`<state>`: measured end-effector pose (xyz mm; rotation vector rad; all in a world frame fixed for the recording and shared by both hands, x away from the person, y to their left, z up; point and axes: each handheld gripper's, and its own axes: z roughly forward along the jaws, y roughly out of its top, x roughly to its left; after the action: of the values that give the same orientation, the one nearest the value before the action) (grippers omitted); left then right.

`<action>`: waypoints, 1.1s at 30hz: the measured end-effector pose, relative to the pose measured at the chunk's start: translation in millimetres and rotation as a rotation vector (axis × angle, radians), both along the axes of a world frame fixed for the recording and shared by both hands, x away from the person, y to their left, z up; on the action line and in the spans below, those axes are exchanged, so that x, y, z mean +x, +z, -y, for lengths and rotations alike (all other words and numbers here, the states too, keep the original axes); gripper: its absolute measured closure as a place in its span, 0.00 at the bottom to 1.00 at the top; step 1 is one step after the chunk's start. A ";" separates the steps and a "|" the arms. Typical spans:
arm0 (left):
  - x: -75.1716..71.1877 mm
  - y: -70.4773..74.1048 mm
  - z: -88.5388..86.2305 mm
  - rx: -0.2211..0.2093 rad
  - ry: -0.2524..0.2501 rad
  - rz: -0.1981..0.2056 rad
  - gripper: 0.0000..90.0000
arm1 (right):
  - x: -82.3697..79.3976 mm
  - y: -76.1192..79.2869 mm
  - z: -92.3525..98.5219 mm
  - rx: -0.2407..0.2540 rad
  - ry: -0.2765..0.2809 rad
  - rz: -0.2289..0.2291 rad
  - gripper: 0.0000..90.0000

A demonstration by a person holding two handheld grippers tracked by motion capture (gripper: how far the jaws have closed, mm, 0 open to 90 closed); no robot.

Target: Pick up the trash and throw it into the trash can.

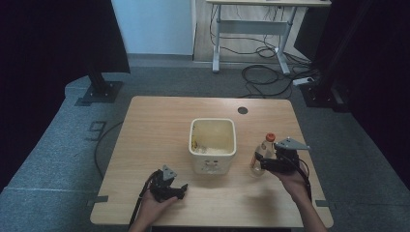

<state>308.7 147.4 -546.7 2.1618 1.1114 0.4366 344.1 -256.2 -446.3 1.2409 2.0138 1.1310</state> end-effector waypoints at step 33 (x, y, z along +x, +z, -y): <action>-0.3 0.0 0.1 0.000 0.001 0.001 0.17 | 6.6 8.4 1.5 0.018 0.006 0.069 0.58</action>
<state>308.4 147.3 -546.7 2.1606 1.1122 0.4382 350.7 -257.7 -438.0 1.1892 1.9619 1.1806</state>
